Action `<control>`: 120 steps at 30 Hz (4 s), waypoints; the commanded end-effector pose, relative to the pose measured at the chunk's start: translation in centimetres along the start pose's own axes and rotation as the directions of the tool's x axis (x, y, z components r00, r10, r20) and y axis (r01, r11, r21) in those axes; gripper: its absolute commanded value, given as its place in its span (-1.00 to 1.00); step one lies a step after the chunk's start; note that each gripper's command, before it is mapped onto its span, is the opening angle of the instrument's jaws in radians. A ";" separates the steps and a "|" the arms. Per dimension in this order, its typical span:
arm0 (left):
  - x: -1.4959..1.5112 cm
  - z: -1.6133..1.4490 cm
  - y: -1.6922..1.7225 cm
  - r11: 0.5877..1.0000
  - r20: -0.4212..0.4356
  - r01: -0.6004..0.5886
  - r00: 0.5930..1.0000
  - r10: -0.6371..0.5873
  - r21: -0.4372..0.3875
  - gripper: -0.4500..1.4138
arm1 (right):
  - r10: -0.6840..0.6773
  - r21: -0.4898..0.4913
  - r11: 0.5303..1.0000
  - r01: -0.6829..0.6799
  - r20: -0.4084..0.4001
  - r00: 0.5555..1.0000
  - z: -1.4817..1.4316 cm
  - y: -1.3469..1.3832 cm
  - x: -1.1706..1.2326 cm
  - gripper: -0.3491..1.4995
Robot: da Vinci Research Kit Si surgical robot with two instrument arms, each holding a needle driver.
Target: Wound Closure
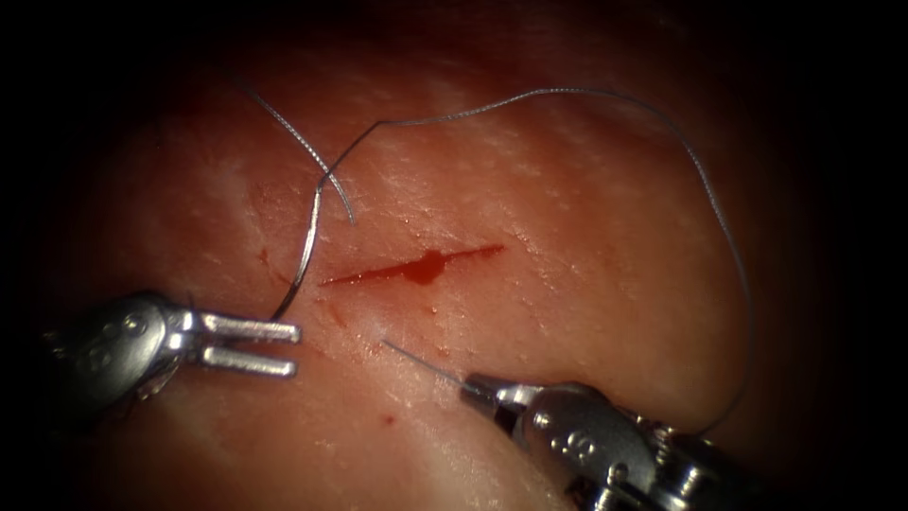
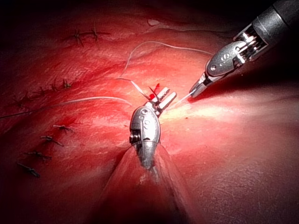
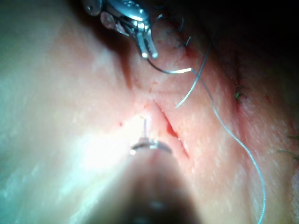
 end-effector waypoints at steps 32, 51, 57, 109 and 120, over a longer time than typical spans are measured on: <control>-0.07 0.09 -0.02 1.000 0.000 -0.001 1.000 0.001 0.002 -1.00 | 0.219 -0.071 0.968 -0.240 -0.226 0.949 -1.24 0.15 -0.29 0.98; -0.10 0.07 -0.01 1.000 0.000 -0.003 1.000 0.003 0.001 -1.00 | 0.238 -0.033 0.968 -0.249 -0.198 0.951 0.23 0.01 1.17 0.74; -0.10 0.07 -0.01 1.000 0.000 -0.004 1.000 0.004 0.001 -1.00 | 0.227 -0.050 0.971 -0.234 -0.120 0.966 0.69 0.08 0.94 0.71; -0.22 0.22 0.12 0.999 0.033 -0.025 0.999 0.027 -0.043 -1.00 | 0.079 -0.019 0.997 -0.078 0.066 0.995 0.14 -0.35 -0.35 -1.00; -0.22 0.22 0.12 0.999 0.036 -0.025 0.999 0.027 -0.045 -1.00 | 0.085 0.004 0.996 -0.085 0.086 0.993 -0.09 -0.42 -0.53 -1.00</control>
